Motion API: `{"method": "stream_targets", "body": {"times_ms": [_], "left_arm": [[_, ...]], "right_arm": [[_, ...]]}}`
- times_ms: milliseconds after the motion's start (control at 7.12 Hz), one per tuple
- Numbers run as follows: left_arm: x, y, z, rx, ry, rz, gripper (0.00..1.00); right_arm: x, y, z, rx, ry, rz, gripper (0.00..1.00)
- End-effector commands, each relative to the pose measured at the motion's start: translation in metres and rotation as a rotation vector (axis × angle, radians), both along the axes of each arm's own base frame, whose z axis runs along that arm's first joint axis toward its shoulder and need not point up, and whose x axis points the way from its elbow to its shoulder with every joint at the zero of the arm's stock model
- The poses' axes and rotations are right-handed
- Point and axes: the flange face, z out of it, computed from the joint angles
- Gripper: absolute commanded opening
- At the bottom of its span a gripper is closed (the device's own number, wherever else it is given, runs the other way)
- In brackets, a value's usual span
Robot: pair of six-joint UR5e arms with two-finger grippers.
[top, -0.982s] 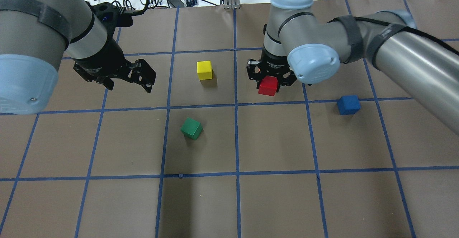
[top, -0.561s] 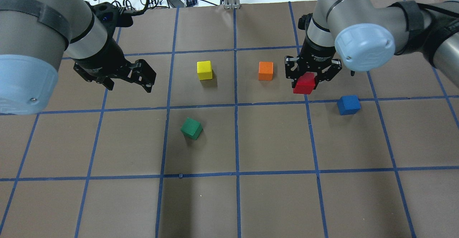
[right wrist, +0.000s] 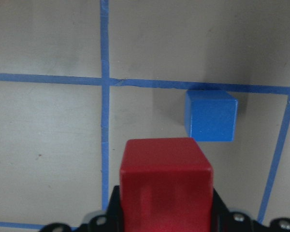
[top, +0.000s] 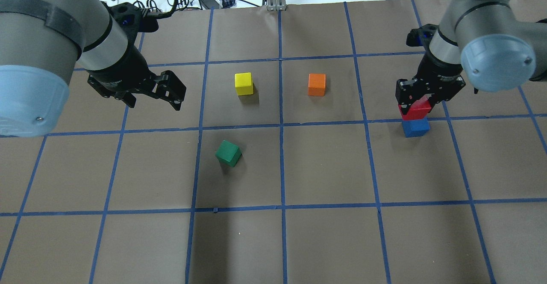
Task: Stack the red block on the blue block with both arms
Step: 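Lower the red cube onto the blue cube with the right gripper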
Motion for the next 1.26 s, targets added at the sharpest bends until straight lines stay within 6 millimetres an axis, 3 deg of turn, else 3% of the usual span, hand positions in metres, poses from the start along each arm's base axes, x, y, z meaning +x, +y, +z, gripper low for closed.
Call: {"method": "stream_targets", "body": {"times_ms": [0, 561, 702, 1123], "left_arm": [[0.0, 0.0, 0.0, -0.005, -0.001, 0.002, 1.0], [0.0, -0.001, 0.0, -0.005, -0.001, 0.0, 1.0], [0.0, -0.001, -0.001, -0.003, -0.001, -0.001, 1.0], [0.0, 0.0, 0.0, -0.005, -0.001, 0.0, 1.0]], "right_arm": [[-0.031, 0.003, -0.019, -0.025, -0.011, 0.041, 0.0], [-0.033, -0.003, -0.032, -0.067, 0.004, 0.023, 0.0], [-0.034, -0.009, -0.045, -0.065, 0.012, -0.017, 0.0], [-0.034, -0.012, -0.049, -0.067, 0.013, -0.094, 0.0]]}}
